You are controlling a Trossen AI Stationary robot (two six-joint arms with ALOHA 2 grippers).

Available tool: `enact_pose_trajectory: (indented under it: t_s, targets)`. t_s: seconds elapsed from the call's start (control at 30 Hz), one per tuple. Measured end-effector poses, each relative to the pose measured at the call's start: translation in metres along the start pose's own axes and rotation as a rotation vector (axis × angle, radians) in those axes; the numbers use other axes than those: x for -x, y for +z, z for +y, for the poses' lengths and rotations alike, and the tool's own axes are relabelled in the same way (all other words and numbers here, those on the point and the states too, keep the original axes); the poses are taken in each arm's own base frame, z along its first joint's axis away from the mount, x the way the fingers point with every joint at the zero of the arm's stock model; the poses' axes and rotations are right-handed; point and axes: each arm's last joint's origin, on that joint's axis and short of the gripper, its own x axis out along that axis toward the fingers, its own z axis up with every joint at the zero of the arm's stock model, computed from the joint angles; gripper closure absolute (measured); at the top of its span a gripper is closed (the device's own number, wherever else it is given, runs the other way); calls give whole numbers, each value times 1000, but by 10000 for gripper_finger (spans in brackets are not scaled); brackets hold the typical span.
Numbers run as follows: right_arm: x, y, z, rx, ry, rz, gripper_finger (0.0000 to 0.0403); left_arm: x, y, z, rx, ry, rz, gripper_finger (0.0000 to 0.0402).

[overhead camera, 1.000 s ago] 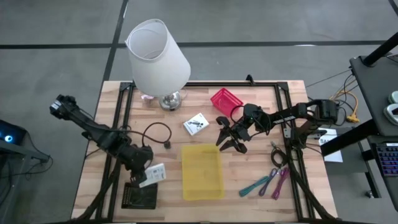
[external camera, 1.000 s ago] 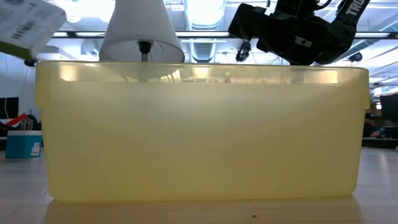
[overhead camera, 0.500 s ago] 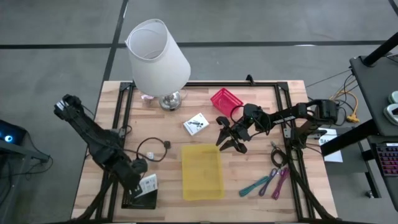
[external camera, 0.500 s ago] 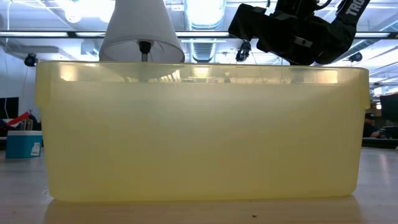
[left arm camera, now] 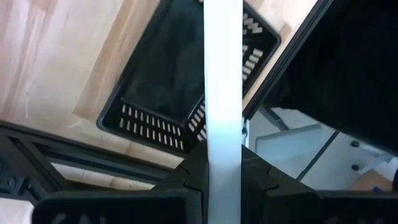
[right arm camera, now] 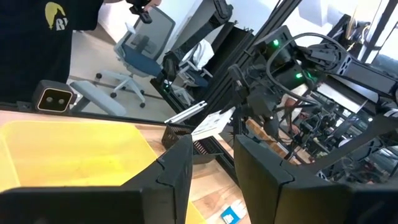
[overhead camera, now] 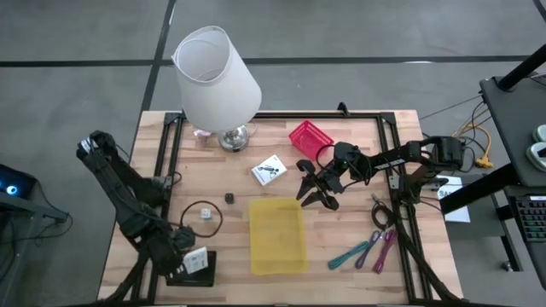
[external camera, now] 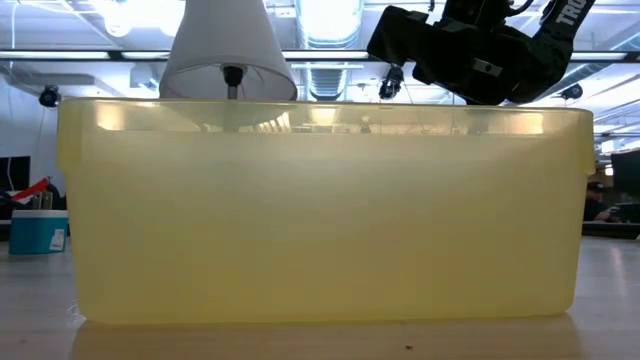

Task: Pick and place items into bin
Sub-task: Put the right card reader box into the black bin

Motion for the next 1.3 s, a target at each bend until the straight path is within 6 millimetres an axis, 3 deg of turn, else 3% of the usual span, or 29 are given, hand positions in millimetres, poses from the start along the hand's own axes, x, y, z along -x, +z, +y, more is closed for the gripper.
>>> enact_pose_trajectory:
  t_s: [0.53,1.0,1.3]
  targets:
    - [0,0,0,6,0,0,301,-25,-1,3,-21,99,10,374]
    - [0,0,0,10,0,0,307,-29,0,8,-213,133,-14,374]
    - [0,0,0,10,0,0,311,-32,4,11,-450,187,-93,374]
